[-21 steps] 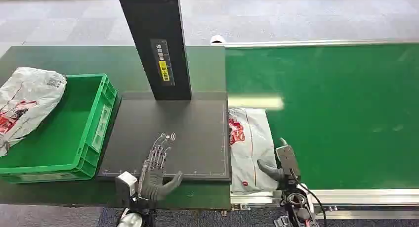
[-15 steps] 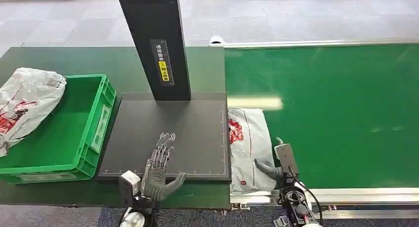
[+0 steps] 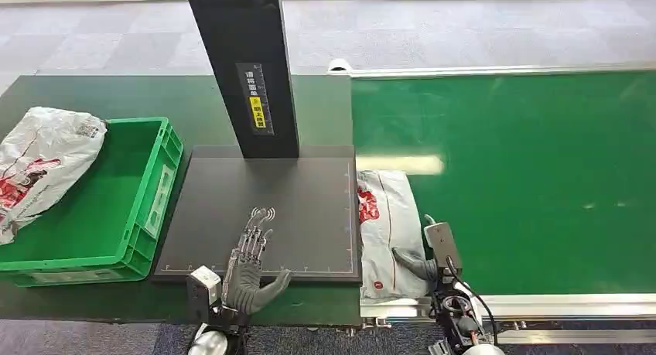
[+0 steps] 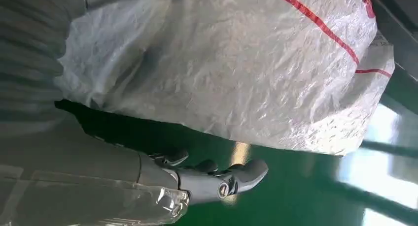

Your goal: Moved the parcel from conveyor to table for the left to box.

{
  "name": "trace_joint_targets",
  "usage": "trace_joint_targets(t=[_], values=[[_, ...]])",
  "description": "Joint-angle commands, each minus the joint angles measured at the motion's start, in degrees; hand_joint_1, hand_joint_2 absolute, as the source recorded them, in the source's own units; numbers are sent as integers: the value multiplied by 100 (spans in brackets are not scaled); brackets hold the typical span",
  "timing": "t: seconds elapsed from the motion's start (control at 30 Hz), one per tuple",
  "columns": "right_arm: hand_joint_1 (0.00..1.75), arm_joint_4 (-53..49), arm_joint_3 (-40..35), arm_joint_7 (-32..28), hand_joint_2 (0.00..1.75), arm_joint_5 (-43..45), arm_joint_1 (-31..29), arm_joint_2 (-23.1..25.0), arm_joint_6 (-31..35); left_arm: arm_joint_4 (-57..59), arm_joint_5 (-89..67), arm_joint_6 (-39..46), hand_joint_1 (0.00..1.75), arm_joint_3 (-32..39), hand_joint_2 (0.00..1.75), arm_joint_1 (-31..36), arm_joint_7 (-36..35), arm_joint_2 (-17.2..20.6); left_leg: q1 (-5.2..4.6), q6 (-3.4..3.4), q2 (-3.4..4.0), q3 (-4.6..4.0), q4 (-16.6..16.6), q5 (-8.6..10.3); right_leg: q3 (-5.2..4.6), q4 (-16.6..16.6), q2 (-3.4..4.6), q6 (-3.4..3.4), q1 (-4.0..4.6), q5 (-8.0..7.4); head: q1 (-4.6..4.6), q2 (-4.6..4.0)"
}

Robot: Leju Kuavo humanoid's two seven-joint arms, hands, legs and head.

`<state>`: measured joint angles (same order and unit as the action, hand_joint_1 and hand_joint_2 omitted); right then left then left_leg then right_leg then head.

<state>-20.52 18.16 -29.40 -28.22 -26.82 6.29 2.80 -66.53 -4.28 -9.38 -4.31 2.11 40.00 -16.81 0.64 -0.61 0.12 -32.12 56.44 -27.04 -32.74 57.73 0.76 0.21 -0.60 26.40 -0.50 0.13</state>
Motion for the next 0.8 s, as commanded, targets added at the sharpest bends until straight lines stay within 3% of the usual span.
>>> trace_joint_targets(t=[0.03,0.13,0.17,0.2,0.33,0.5,0.8], values=[[0,570,144,228,175,-36,33,194,-269,332,-14,-2,0,-111,175,151,0,65,2,1,-7,-2,-7,5,2,-8,-11,-2,3,-3,-2,-2],[0,617,232,192,175,98,54,321,-705,338,-13,-2,0,-129,175,157,0,64,4,-1,-1,5,-7,4,8,-9,-7,-4,5,-3,0,-2],[9,623,269,154,175,159,41,352,-942,348,-8,-3,0,-137,175,162,0,68,5,0,-2,2,-12,9,6,-14,-10,-5,6,-7,0,0],[175,632,338,97,175,258,21,380,-1198,368,-8,-7,0,-143,175,174,0,70,5,-1,8,7,-11,6,8,-12,-1,-5,6,-6,-2,-2],[175,632,462,-68,175,495,-93,503,-2058,488,-1,-48,0,-159,175,269,0,71,8,-3,17,8,-12,5,4,-12,10,-8,9,-8,-2,-2],[175,585,545,-248,175,681,-144,605,-2669,529,12,-49,0,-174,175,309,0,71,12,-4,31,11,-8,-4,1,-7,26,-10,13,-4,0,-2],[175,514,529,-443,175,715,-173,580,-2729,454,18,-39,0,-140,175,249,0,96,17,-5,35,-16,-13,-6,-30,-9,31,-12,18,-3,-2,-2]])
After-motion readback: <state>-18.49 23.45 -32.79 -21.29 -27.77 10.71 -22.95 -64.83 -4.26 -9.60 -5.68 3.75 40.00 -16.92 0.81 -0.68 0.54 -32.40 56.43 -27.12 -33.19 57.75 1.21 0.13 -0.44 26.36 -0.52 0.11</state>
